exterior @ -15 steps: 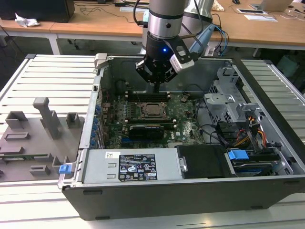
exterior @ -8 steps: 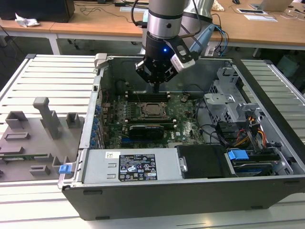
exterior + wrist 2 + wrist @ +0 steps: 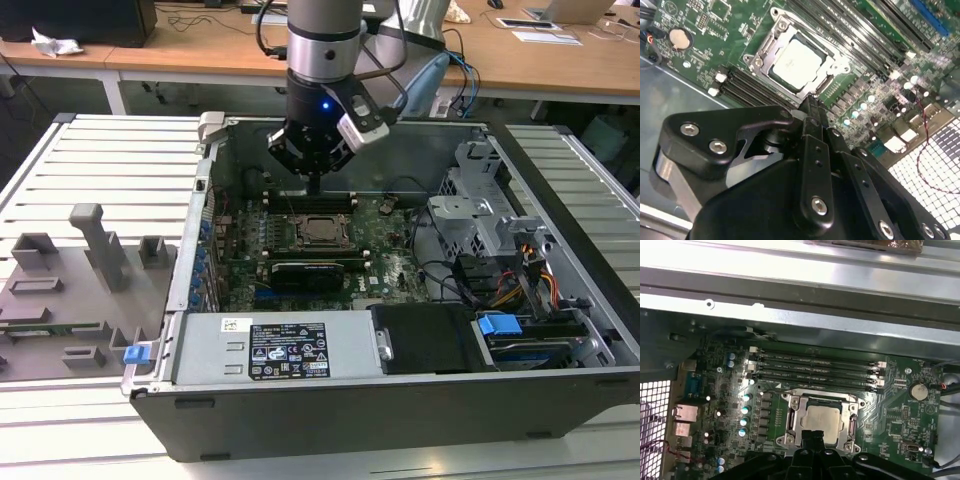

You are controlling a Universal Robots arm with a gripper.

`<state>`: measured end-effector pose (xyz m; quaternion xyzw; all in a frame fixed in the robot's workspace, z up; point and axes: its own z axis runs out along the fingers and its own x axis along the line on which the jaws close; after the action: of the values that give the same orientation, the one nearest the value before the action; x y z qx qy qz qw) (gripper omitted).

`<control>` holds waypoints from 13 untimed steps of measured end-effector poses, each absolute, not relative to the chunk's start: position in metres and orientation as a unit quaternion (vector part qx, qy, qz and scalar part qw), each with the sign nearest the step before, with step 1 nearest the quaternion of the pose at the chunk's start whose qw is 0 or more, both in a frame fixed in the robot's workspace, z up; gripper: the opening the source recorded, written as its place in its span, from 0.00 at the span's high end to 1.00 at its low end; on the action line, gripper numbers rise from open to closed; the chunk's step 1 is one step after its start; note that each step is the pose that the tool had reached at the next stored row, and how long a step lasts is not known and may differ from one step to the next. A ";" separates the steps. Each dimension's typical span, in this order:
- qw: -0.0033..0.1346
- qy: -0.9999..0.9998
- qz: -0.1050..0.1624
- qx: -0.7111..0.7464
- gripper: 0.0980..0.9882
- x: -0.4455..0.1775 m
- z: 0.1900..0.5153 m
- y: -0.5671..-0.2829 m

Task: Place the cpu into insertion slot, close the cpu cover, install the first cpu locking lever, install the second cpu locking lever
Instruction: 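Install the first cpu locking lever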

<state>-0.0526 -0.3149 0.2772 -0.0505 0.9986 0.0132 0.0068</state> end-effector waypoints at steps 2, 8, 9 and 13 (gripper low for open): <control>0.007 0.999 0.014 -0.045 0.99 -0.055 0.276 -0.315; 0.007 0.999 0.017 -0.045 0.99 -0.072 0.275 -0.315; 0.008 0.999 0.017 -0.045 0.99 -0.075 0.275 -0.315; 0.008 0.999 0.018 -0.045 0.99 -0.082 0.275 -0.315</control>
<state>-0.0821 -0.3146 0.2748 -0.0451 0.9988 0.0176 0.0083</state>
